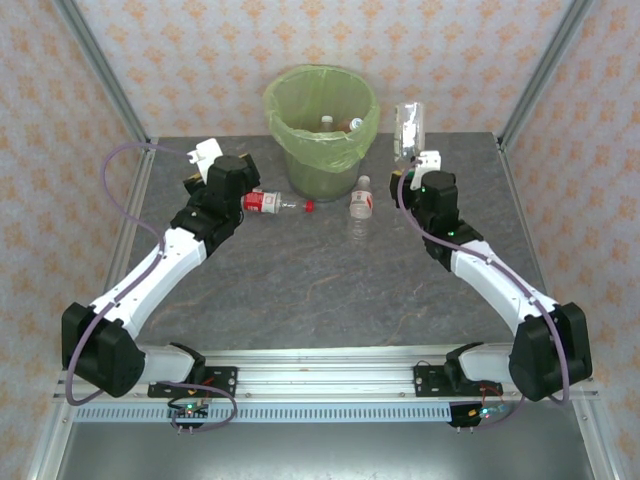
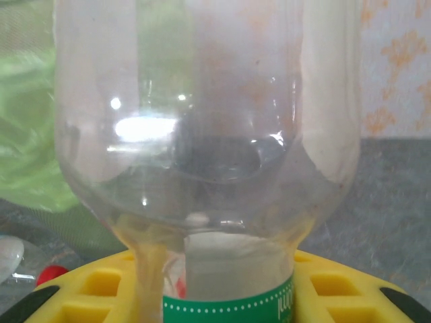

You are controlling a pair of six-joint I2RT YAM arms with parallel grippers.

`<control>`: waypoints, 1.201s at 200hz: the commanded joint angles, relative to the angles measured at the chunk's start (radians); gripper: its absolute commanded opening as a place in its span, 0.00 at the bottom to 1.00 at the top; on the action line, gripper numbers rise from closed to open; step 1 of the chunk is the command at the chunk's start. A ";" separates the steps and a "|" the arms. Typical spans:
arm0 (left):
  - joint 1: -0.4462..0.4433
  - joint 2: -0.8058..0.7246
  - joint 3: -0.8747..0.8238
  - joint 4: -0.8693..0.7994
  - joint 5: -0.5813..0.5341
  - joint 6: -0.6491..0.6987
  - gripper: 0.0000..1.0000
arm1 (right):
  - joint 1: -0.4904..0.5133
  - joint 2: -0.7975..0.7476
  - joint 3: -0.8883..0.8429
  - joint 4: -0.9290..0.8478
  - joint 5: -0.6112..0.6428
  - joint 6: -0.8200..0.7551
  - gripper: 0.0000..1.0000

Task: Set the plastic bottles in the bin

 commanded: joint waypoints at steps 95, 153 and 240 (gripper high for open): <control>0.014 -0.094 -0.066 0.018 -0.054 -0.007 1.00 | 0.005 0.146 0.477 -0.302 -0.153 -0.481 0.00; 0.017 -0.107 -0.071 -0.010 -0.056 -0.013 1.00 | 0.005 0.286 0.710 -0.416 -0.212 -0.676 0.00; 0.024 -0.142 -0.082 -0.051 -0.075 -0.034 1.00 | 0.044 0.498 1.086 -0.697 -0.218 -0.875 0.00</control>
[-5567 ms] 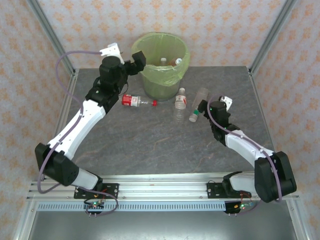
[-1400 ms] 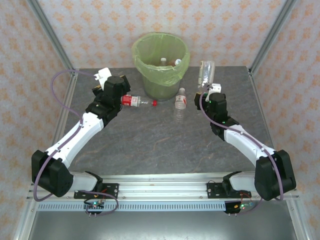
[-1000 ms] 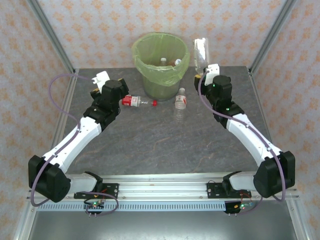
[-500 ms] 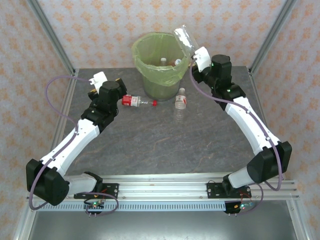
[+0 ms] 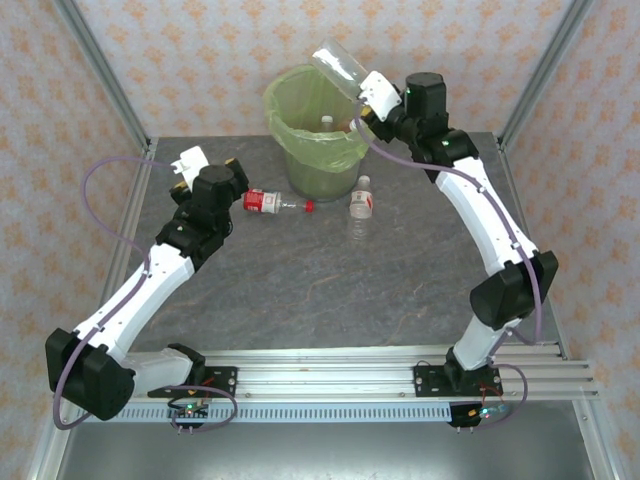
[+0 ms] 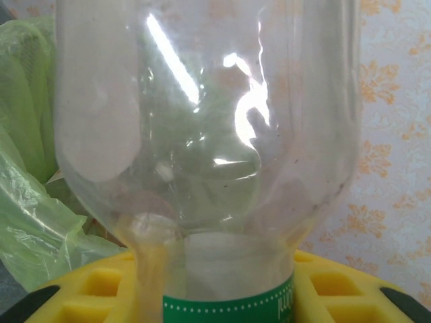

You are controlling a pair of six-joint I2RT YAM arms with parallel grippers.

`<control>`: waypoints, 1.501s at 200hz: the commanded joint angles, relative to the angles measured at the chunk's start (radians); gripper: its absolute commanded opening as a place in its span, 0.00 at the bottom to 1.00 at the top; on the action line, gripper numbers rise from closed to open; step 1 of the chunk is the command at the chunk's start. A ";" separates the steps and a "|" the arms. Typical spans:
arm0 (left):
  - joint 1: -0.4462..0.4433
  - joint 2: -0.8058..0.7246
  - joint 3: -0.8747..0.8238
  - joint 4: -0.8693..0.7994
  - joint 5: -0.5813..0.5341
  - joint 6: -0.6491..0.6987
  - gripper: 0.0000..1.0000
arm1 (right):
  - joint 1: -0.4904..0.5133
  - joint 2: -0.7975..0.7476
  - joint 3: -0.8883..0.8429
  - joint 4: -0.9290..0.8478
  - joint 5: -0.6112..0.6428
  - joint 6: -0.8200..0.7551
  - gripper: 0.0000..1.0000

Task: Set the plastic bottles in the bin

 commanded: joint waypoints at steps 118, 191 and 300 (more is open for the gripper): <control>0.017 -0.057 -0.052 -0.049 -0.062 -0.013 1.00 | 0.067 0.337 0.489 -0.338 0.276 -0.333 0.02; 0.025 -0.046 -0.061 -0.041 -0.045 -0.030 1.00 | 0.079 0.364 0.476 -0.208 0.401 -0.413 0.51; 0.028 -0.063 -0.076 -0.050 -0.049 -0.036 1.00 | 0.091 0.425 0.529 -0.058 0.461 -0.285 0.76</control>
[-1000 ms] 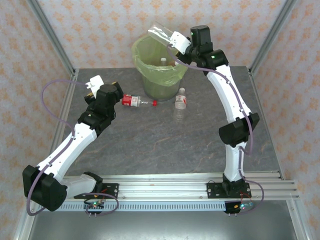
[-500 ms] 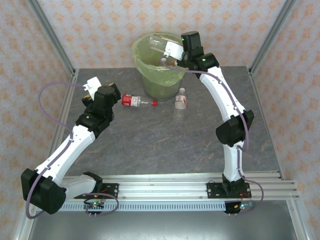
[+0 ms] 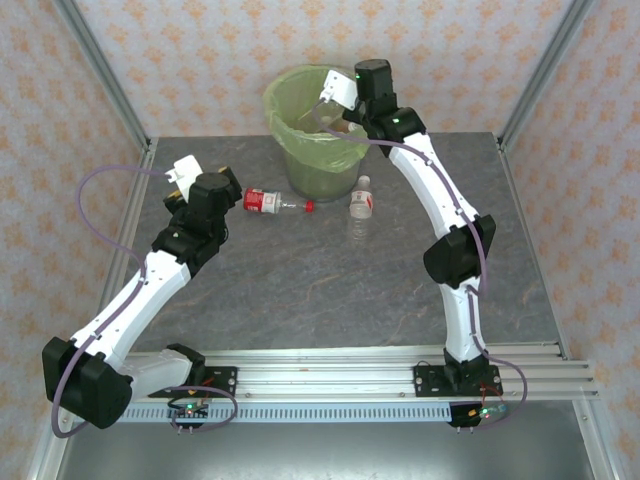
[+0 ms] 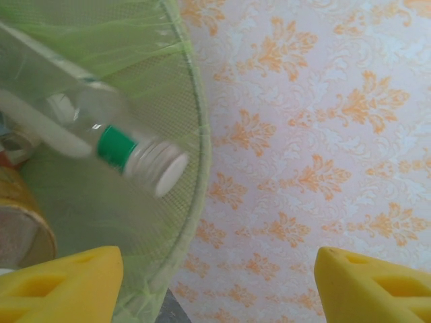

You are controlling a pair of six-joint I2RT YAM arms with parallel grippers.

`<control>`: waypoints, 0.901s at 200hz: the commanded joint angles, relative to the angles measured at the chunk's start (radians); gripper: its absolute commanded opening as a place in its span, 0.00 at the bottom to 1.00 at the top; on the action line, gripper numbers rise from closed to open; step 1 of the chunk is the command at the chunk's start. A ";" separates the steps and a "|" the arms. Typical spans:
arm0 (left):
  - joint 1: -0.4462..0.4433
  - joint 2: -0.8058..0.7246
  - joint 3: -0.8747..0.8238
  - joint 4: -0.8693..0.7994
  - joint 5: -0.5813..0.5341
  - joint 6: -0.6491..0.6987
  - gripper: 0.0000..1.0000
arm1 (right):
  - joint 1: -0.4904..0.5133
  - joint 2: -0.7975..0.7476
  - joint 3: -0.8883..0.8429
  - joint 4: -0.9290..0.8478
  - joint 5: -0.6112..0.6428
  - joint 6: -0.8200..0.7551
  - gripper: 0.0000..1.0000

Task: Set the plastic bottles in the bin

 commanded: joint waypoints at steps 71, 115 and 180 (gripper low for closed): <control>0.053 0.006 -0.035 0.010 0.093 -0.105 1.00 | 0.003 -0.185 -0.176 0.076 -0.059 0.284 0.89; 0.083 0.048 -0.019 0.011 0.156 -0.159 1.00 | 0.003 -0.234 -0.181 0.064 -0.080 0.425 0.94; 0.090 0.103 0.001 -0.037 0.147 -0.165 1.00 | 0.004 -0.412 -0.426 0.139 -0.114 0.537 0.99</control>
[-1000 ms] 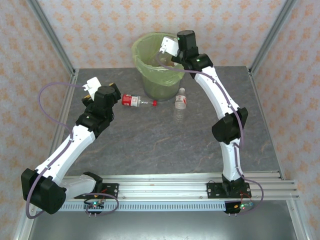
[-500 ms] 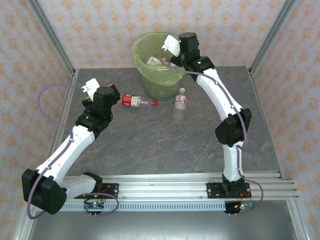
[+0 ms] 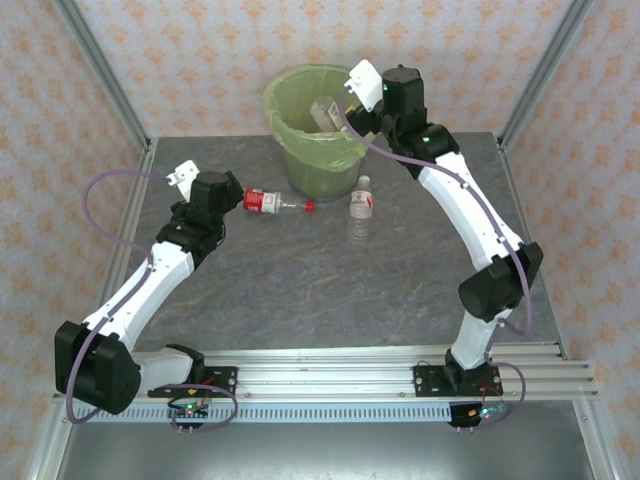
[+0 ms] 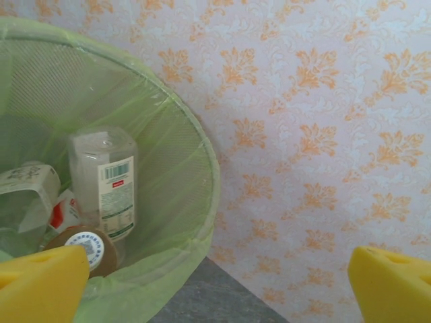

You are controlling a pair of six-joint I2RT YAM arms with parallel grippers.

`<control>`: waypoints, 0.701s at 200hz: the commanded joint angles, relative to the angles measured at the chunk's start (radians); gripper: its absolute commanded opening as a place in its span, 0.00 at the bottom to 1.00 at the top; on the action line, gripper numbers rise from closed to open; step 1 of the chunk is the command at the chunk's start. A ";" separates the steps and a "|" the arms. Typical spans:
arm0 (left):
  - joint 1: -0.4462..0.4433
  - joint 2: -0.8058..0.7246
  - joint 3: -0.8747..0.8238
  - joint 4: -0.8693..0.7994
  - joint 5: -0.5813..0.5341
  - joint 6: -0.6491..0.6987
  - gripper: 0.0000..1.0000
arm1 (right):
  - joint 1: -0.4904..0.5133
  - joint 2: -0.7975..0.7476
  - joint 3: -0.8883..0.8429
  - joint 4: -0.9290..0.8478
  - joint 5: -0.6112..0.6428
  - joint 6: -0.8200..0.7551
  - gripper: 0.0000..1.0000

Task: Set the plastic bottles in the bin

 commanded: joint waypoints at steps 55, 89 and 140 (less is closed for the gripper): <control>0.011 0.083 0.049 -0.032 0.034 -0.070 1.00 | 0.004 -0.190 -0.337 0.299 -0.009 0.292 0.99; 0.011 0.115 0.069 -0.057 0.037 -0.087 1.00 | 0.003 -0.313 -0.584 0.451 0.028 0.386 0.99; 0.011 0.180 0.111 -0.078 0.084 -0.154 1.00 | 0.003 -0.494 -0.962 0.652 0.159 0.576 0.99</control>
